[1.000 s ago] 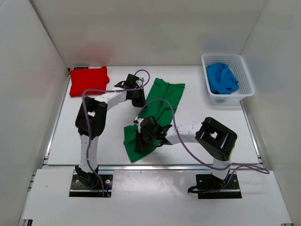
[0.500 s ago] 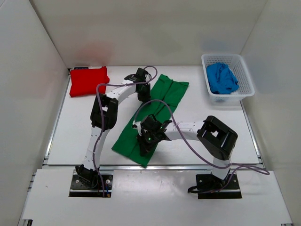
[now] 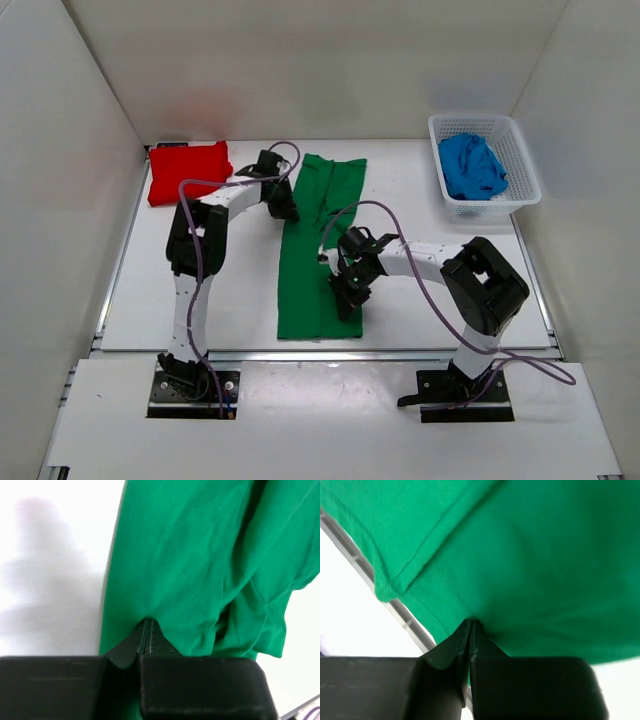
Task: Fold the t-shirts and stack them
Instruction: Rotate the tshirt 90 degrees
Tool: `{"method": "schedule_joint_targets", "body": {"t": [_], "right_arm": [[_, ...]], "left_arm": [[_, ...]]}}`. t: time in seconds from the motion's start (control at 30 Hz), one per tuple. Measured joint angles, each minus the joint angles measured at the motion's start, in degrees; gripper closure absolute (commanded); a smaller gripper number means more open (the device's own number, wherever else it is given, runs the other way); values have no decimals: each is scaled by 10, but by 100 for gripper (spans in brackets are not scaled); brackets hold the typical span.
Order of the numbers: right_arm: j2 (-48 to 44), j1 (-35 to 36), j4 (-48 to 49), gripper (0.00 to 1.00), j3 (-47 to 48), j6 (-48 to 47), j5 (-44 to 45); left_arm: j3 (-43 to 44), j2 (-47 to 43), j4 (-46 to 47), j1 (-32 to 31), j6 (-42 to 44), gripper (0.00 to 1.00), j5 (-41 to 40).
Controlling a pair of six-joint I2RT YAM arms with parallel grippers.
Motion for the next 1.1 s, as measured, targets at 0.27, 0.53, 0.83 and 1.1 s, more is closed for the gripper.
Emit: {"method": "schedule_joint_targets", "body": {"t": [0.27,0.53,0.83,1.1], "right_arm": [[-33,-11,12,100,-43,-6,-9],[-40,8,73,100,-68,56,-37],[-127,-3,122,78,-75,113,-46],[-295,-76,138,54,-127,193,-2]], "left_arm": [[-84,-50,40,26,-31,100,3],[31,14,-22,2,-19,84,-2],[-57,-76,-30,12,-5,64,15],[-452,-458,28,9,-10,54,20]]}}
